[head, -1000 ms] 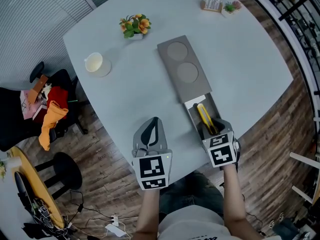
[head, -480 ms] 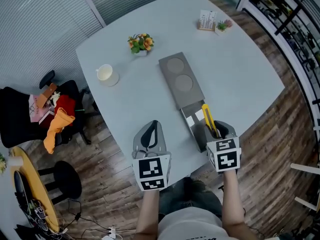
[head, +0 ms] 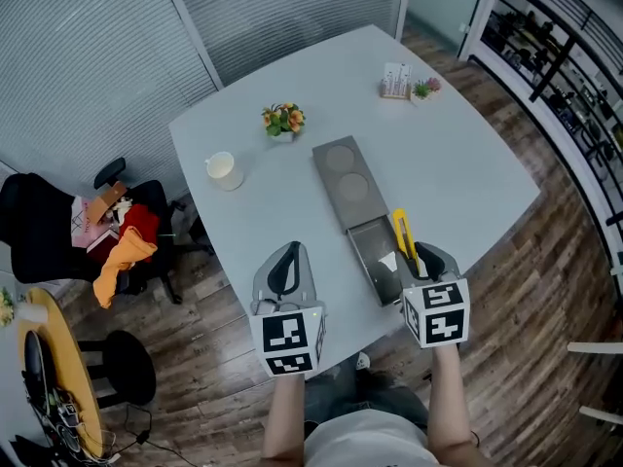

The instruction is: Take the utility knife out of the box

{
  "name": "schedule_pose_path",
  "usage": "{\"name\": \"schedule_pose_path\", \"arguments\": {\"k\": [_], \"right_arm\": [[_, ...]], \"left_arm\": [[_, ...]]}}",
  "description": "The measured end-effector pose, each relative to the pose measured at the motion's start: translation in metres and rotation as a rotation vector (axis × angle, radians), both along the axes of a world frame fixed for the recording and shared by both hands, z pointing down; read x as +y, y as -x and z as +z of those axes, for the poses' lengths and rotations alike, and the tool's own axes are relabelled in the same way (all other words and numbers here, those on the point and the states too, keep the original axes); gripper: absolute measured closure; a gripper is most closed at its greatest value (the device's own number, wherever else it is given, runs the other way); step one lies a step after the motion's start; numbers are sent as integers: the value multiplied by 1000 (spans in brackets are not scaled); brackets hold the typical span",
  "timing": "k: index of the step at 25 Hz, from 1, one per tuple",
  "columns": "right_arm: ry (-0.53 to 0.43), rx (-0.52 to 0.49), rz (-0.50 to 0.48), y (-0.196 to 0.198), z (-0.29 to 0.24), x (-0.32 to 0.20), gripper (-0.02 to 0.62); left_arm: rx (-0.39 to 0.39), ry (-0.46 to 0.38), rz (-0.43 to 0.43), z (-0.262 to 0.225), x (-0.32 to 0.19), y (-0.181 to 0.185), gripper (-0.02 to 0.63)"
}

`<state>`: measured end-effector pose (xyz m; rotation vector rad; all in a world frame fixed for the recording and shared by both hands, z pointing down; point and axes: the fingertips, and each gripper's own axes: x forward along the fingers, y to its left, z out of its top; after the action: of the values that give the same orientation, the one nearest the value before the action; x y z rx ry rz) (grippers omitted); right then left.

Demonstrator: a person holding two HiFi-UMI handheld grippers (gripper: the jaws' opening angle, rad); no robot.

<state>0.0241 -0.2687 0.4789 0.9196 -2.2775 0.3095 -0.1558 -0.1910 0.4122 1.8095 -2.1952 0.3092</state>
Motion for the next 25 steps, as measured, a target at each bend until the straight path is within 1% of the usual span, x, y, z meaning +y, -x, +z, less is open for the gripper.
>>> {"name": "schedule_pose_path", "arguments": {"k": [11,18,25], "right_arm": [[-127,-81,-5,-8,-65,2,440],[-190,-132,-7,-12,-96,5,440],[-240,-185,-1,-14,-125,5,440]], "left_arm": [[-59,-105,-48,-57,17,1,606],[-91,-164,-70,-86,26,-3,606],[-114,-204,-88,-109,32,-2,606]]}}
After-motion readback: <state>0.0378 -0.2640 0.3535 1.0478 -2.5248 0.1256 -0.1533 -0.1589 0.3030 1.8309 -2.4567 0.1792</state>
